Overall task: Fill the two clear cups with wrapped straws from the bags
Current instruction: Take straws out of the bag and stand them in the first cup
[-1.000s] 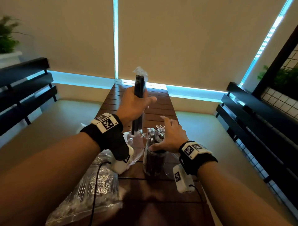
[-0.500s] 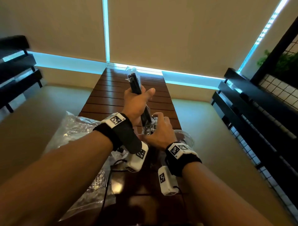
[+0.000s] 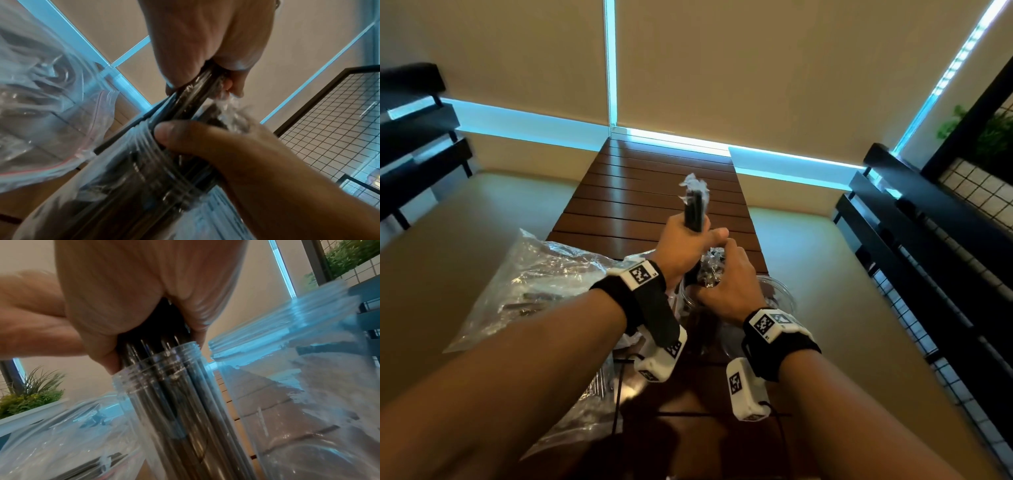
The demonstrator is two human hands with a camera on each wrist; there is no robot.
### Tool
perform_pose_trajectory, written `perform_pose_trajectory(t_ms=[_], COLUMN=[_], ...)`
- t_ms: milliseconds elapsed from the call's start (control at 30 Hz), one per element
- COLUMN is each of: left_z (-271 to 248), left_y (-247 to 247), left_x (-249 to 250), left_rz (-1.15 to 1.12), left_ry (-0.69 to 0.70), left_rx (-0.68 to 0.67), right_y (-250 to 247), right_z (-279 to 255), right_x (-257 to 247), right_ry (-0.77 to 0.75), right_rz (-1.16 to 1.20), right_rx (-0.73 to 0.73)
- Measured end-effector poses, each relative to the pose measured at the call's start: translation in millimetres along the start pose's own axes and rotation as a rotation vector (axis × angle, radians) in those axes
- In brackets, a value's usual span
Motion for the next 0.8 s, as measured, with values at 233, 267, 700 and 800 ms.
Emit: perform_pose_trajectory(t_ms=[233, 267, 700, 800], left_z=[1, 2, -2, 4], left_y=[13, 15, 20, 10], left_x=[21, 32, 75, 95], left_rz=[0.078, 0.085, -0.093, -0.118], left_ry=[0.012, 0.032, 0.067, 0.094], left_rx=[-0.078, -0.095, -0.199, -0.118], right_y=[2, 2, -2, -3], right_z=[2, 2, 12, 10], right_x=[9, 8, -11, -11], right_ry=[0.023, 0.012, -0.052, -0.044], right_rz=[0.057, 0.071, 0.085, 0.082], right_rx=[-0.037, -0.072, 0.032, 0.064])
Point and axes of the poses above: each hand's wrist, its own z-axis towards the middle knuckle, its own y-axis out of the palm, x = y × z, the point moved 8 cm from there along z, towards the middle knuckle, and after that the axes turned 2 degrees about -x, right-handed, at the moved point
